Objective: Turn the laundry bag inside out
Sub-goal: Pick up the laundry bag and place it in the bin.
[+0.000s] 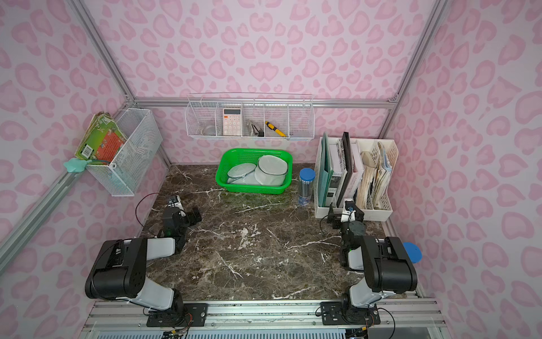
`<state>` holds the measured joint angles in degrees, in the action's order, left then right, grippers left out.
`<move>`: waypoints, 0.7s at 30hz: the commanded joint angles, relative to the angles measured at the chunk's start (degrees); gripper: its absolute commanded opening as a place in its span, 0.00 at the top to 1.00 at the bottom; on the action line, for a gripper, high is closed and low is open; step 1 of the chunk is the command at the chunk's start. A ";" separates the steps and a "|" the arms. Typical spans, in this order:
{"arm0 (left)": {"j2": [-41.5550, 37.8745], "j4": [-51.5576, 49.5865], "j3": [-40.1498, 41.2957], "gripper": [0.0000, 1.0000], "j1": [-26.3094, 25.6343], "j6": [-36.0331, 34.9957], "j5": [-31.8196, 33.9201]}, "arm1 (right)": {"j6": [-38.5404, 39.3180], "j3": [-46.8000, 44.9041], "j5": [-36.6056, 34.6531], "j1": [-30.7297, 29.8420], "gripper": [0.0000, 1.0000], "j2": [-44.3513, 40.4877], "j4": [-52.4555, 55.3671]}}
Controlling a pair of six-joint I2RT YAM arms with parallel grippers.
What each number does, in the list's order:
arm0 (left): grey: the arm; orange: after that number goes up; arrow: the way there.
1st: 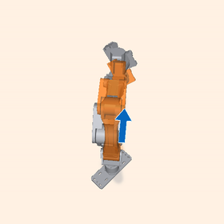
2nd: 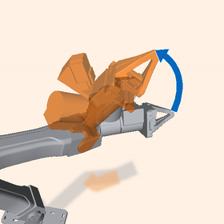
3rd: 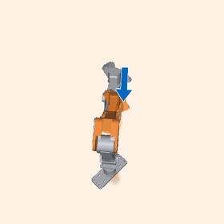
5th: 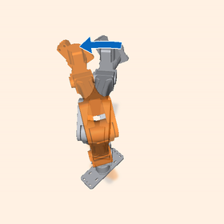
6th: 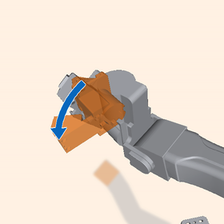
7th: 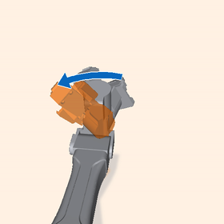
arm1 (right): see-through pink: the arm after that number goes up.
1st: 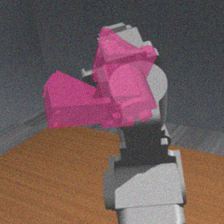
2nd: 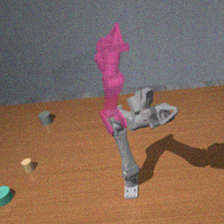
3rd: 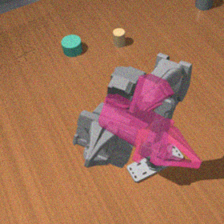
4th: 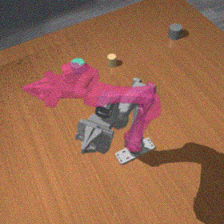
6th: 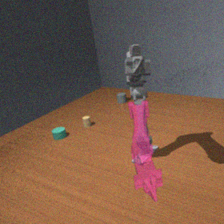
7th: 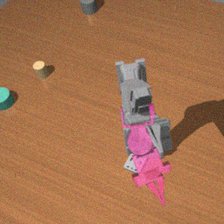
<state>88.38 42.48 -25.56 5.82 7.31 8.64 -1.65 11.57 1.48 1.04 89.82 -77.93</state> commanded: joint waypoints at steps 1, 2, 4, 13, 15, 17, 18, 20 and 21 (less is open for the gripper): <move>-0.23 0.15 -0.21 0.01 0.02 0.06 0.27 | 0.15 0.02 -0.40 0.01 0.00 -0.10 -0.25; -0.23 0.15 -0.27 0.01 0.06 0.07 0.29 | 0.16 0.01 -0.33 -0.04 0.00 -0.15 -0.23; -0.24 0.15 -0.27 0.01 0.06 0.06 0.30 | 0.16 0.03 -0.30 0.01 0.00 -0.10 -0.21; -0.29 0.14 -0.24 0.01 0.02 0.06 0.31 | 0.16 -0.05 -0.34 -0.05 0.00 -0.12 -0.21; -0.14 0.01 -0.27 0.01 0.02 0.07 0.24 | 0.16 0.02 -0.35 -0.03 0.00 -0.10 -0.22; -0.14 -0.12 -0.38 0.01 0.00 0.09 0.15 | 0.08 0.03 -0.28 -0.03 0.00 -0.14 -0.20; -0.16 -0.10 -0.33 0.00 0.06 0.15 0.10 | -0.01 0.06 -0.17 0.09 0.00 -0.10 -0.21; -0.22 0.01 -0.29 0.00 0.05 0.09 0.14 | -0.02 0.03 0.10 0.23 0.00 -0.13 -0.24; -0.22 -0.01 -0.28 0.01 0.06 0.15 0.14 | -0.02 0.06 0.08 0.24 0.00 -0.10 -0.22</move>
<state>88.38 42.48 -25.56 5.82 7.33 8.64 -1.65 11.57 1.48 1.19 89.82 -77.93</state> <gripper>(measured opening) 0.994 0.997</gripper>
